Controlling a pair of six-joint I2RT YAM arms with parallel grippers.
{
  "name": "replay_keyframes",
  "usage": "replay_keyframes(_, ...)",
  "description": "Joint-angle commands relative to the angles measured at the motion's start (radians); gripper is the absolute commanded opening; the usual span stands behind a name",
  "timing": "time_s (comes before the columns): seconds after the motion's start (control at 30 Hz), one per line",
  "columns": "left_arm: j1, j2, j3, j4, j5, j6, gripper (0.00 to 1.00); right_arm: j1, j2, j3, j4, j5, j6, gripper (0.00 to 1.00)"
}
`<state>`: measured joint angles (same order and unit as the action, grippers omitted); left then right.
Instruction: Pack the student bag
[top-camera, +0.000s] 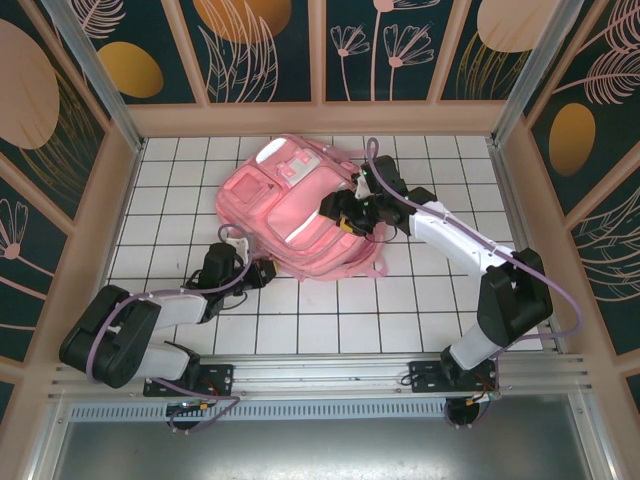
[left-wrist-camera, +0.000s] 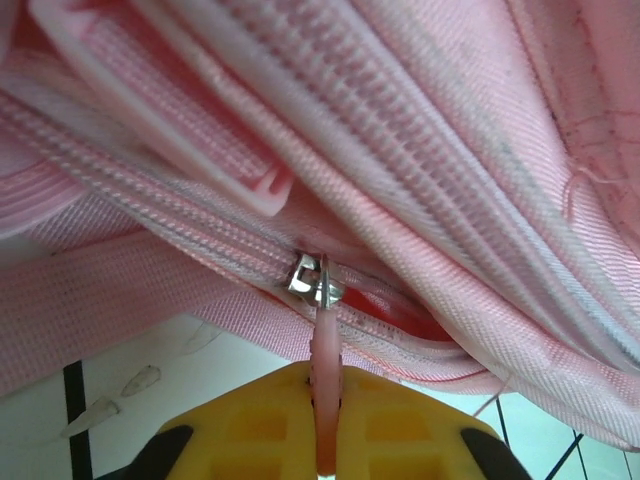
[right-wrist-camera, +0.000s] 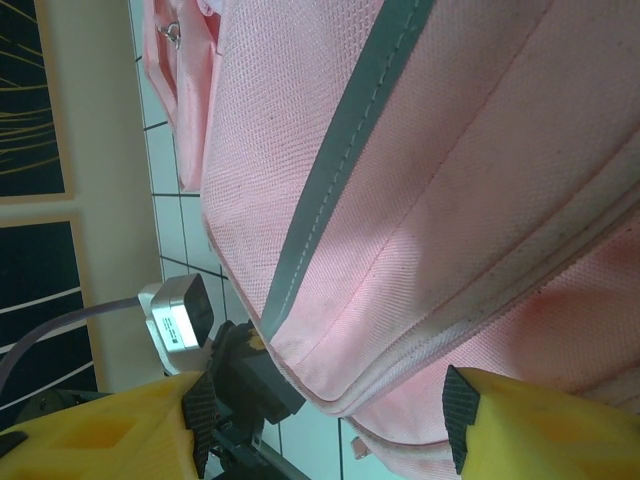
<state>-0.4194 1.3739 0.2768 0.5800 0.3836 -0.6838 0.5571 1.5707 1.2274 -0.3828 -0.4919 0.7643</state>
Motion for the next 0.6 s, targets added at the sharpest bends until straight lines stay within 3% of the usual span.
replay_keyframes(0.0, 0.002, -0.021, -0.003, 0.037, -0.004, 0.006, 0.05, -0.005, -0.028, -0.017, 0.024, -0.005, -0.021, 0.63)
replay_keyframes(0.1, 0.002, -0.026, -0.007, 0.04, 0.034, 0.01, 0.0, -0.001, -0.015, -0.009, 0.007, 0.007, -0.023, 0.64)
replay_keyframes(0.3, 0.002, -0.085, -0.045, 0.056, 0.052, 0.002, 0.0, 0.046, 0.013, 0.044, -0.075, 0.08, -0.038, 0.7)
replay_keyframes(0.43, -0.013, -0.126, -0.044, 0.0, 0.032, 0.017, 0.0, 0.067, -0.002, 0.005, -0.048, 0.095, -0.026, 0.7)
replay_keyframes(0.57, -0.088, -0.131, -0.019, -0.066, -0.034, 0.055, 0.0, 0.081, 0.018, -0.007, -0.06, 0.138, -0.01, 0.73)
